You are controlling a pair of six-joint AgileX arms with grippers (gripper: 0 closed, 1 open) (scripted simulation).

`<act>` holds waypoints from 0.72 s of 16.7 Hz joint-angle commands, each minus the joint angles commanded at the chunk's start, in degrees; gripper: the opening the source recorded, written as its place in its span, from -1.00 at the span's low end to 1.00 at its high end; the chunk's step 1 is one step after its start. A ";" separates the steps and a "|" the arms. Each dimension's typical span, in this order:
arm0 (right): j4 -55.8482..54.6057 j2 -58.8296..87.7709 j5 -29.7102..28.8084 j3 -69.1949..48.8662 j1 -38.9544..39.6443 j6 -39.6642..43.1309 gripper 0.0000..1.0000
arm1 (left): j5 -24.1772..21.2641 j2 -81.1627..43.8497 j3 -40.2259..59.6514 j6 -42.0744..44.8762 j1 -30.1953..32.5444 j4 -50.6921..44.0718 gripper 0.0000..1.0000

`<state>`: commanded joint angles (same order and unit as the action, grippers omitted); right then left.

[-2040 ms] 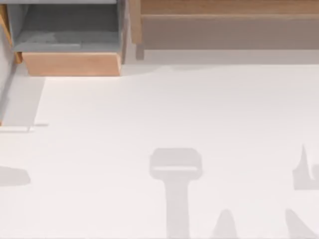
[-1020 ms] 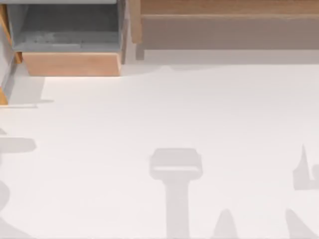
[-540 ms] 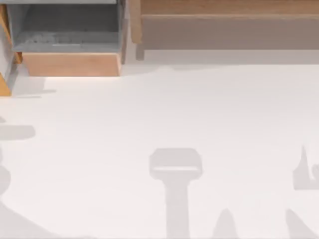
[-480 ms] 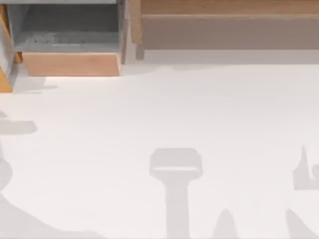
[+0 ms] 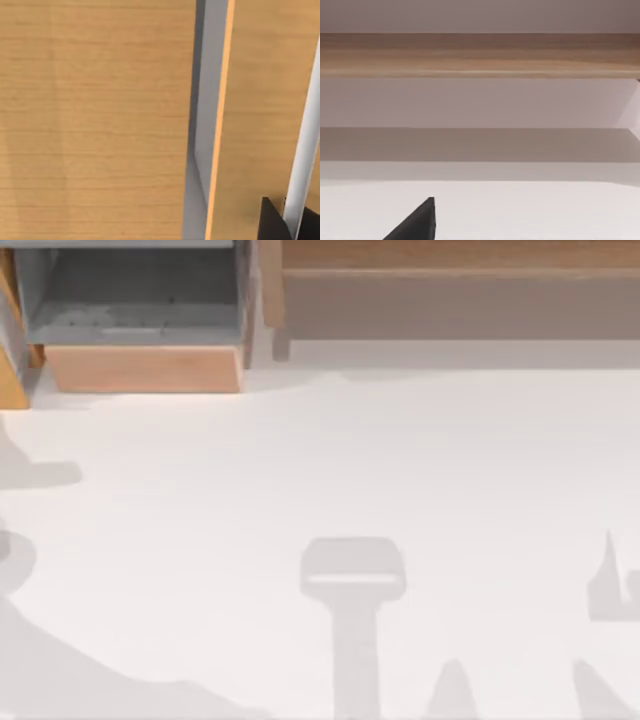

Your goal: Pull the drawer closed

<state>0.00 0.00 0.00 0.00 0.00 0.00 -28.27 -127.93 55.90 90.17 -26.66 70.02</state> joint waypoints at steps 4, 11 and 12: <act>0.00 0.00 0.00 0.00 0.00 0.00 1.00 | 1.97 -3.07 6.51 -0.32 1.02 -3.23 -1.00; 0.00 0.00 0.00 0.00 0.00 0.00 1.00 | 3.72 -7.35 15.96 -0.19 4.01 -8.45 -1.00; 0.00 0.00 0.00 0.00 0.00 0.00 1.00 | 3.72 -7.35 15.96 -0.19 4.01 -8.45 -1.00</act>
<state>0.00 0.00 0.00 0.00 0.00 0.00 -24.55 -135.28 71.87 89.98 -22.65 61.57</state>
